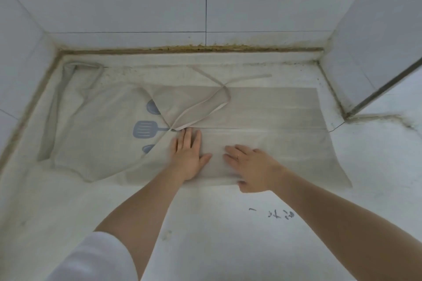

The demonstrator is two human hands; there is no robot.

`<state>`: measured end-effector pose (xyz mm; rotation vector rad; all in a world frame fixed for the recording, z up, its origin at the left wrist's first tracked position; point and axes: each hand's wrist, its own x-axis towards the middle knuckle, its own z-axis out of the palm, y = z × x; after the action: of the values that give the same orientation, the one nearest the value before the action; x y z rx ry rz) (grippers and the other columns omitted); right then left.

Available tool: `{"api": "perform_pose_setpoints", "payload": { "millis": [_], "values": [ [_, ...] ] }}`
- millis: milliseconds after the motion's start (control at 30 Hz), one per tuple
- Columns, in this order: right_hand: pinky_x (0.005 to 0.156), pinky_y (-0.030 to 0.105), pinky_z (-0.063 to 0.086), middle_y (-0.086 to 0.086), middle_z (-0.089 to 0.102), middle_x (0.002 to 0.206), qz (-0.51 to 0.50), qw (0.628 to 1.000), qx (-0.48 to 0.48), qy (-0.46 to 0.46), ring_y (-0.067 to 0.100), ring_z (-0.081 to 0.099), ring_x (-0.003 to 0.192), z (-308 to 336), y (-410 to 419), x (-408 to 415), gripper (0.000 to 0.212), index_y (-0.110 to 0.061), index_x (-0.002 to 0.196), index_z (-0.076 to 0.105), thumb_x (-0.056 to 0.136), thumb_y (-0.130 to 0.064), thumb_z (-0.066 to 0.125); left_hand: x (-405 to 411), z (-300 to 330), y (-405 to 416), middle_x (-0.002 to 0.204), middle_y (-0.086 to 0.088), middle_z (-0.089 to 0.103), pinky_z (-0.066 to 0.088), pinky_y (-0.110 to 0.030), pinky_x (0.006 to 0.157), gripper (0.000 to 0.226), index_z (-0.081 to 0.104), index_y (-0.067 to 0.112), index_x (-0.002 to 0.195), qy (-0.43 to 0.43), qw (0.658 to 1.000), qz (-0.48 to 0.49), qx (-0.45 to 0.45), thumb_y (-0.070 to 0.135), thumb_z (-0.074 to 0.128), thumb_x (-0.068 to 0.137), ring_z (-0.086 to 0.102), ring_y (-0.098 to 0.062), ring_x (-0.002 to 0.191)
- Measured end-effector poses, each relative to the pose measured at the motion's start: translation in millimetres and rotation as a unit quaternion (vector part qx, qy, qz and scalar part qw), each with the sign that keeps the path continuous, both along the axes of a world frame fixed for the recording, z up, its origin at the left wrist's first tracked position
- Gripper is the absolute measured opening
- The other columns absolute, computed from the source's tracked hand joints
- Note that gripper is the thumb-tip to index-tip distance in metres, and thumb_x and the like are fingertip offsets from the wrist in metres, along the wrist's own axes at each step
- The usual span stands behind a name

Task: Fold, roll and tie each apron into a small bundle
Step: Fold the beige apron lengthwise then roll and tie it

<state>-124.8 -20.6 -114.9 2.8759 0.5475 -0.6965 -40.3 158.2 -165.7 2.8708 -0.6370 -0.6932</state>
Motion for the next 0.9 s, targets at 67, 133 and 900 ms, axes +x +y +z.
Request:
{"api": "perform_pose_setpoints", "payload": {
  "millis": [67,133,900],
  "values": [
    [0.103,0.040,0.038,0.012,0.021,0.153,0.001,1.000,-0.022,0.002,0.031,0.036,0.132,3.6,7.7,3.3,0.059,-0.013,0.142,0.029,0.088,-0.024,0.051,-2.8,2.1,0.8,0.156,-0.009,-0.018,-0.011,-0.046,0.114,0.075,0.001,0.016,0.150,0.020,0.999,0.010,-0.040,0.051,0.037,0.094,-0.016,-0.024,0.144],
    [0.099,0.039,0.041,0.012,0.035,0.145,-0.013,0.999,-0.035,0.003,0.030,0.048,0.122,2.8,15.3,3.2,0.048,-0.012,0.135,0.038,0.089,-0.015,0.050,-10.8,5.0,5.6,0.156,-0.007,-0.008,-0.009,-0.049,0.113,0.061,0.023,0.019,0.143,0.027,0.995,0.023,-0.093,0.049,0.042,0.094,-0.008,-0.022,0.145],
    [0.079,0.031,0.038,0.016,0.059,0.116,-0.169,0.975,0.141,0.040,0.031,0.054,0.110,13.0,41.2,52.8,0.024,-0.008,0.111,0.057,0.096,-0.013,0.039,11.6,65.3,42.2,0.107,-0.011,0.061,0.038,-0.026,0.071,0.020,0.060,0.009,0.108,0.094,0.991,-0.062,-0.067,0.011,0.047,0.094,0.057,-0.024,0.099]
  ]
}}
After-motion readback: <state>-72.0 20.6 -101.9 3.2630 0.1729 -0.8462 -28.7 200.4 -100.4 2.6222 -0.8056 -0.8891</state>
